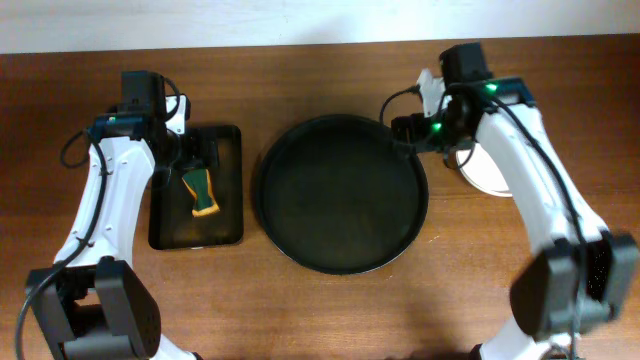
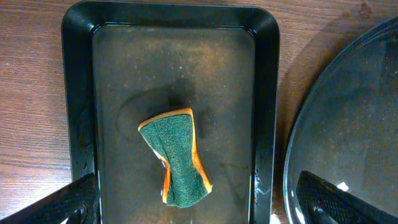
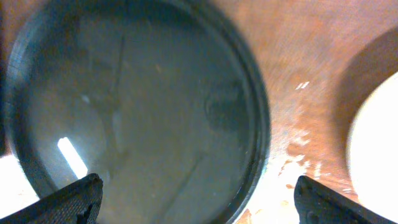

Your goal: Clean dirty plates on tray and stack at the side

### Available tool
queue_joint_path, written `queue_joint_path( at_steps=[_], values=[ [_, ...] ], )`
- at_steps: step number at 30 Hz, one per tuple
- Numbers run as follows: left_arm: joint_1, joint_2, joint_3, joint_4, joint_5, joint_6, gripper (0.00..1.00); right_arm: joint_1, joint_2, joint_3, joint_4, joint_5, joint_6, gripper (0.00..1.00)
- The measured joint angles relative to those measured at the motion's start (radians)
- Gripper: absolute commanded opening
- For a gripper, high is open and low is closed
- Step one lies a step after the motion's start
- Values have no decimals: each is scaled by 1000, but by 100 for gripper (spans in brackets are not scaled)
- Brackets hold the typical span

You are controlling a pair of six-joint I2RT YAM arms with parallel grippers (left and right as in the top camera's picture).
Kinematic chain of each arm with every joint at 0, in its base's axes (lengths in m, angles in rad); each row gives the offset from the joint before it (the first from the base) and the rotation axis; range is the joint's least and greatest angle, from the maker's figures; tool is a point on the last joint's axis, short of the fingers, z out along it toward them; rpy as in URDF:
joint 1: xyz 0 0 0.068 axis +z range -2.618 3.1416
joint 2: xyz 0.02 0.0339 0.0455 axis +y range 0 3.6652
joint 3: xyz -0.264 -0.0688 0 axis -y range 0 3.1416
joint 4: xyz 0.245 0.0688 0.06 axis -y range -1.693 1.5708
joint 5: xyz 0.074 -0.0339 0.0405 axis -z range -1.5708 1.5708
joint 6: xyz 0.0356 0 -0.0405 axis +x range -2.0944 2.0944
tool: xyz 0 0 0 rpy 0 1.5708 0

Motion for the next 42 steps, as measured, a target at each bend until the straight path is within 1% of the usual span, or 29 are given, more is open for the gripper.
queue_joint_path(
  at_steps=[2,4,5,6,8,11,12,13,14,15,16,17,18,19,21,22,23,26,27,28,29,31,33,37,39,42],
  values=[
    [0,0,0,0,0,0,99,0,-143,0,48,14,0,99],
    [0,0,0,0,0,0,99,0,-335,5,92,39,0,99],
    [0,0,0,-1,0,0,99,0,-466,11,99,65,-3,99],
    [0,0,0,-1,0,0,99,0,-586,17,102,85,-23,99],
    [0,0,0,0,0,0,99,0,-753,10,105,103,-74,99],
    [0,0,0,0,0,0,99,0,-1019,-54,102,121,-149,98],
    [0,0,0,-1,0,0,99,0,-1141,-90,99,131,-167,99],
    [0,0,0,-3,0,0,99,0,-1214,-116,106,134,-173,99],
    [0,0,1,1,-1,0,99,0,-1339,-182,102,143,-181,99],
    [0,0,1,-1,-2,0,99,0,-1407,-227,110,146,-183,99],
    [0,0,2,1,-1,0,99,-3,-1524,-324,104,153,-187,99],
    [0,0,2,-2,0,0,99,-6,-1581,-377,111,154,-189,99],
    [0,0,2,0,-2,0,99,-21,-1677,-491,147,156,-194,99],
    [0,0,2,-1,-1,0,99,-29,-1724,-567,179,157,-196,99],
    [0,0,2,1,0,0,99,-42,-1781,-747,315,156,-197,99],
    [0,0,2,0,-1,0,99,-43,-1783,-837,414,156,-198,99],
    [0,0,2,2,0,0,99,-43,-1779,-928,531,158,-197,99],
    [0,0,2,-1,0,0,99,-44,-1780,-1229,982,157,-199,99],
    [0,0,2,0,-1,0,99,-45,-1780,-1312,1106,156,-198,99],
    [0,0,2,0,-1,0,99,-45,-1781,-1388,1191,152,-198,99],
    [0,0,2,-1,0,0,99,-45,-1781,-1443,1229,152,-197,99],
    [0,0,2,0,0,0,99,-45,-1781,-1535,1257,145,-197,99],
    [0,0,2,0,0,0,99,-45,-1781,-1586,1249,126,-196,99],
    [0,0,2,0,0,0,99,-45,-1783,-1632,1125,110,-197,99],
    [0,0,2,0,0,0,99,-45,-1783,-1635,1117,107,-197,99],
    [0,0,2,0,0,0,99,-45,-1784,-1635,998,104,-197,99]
  ],
)
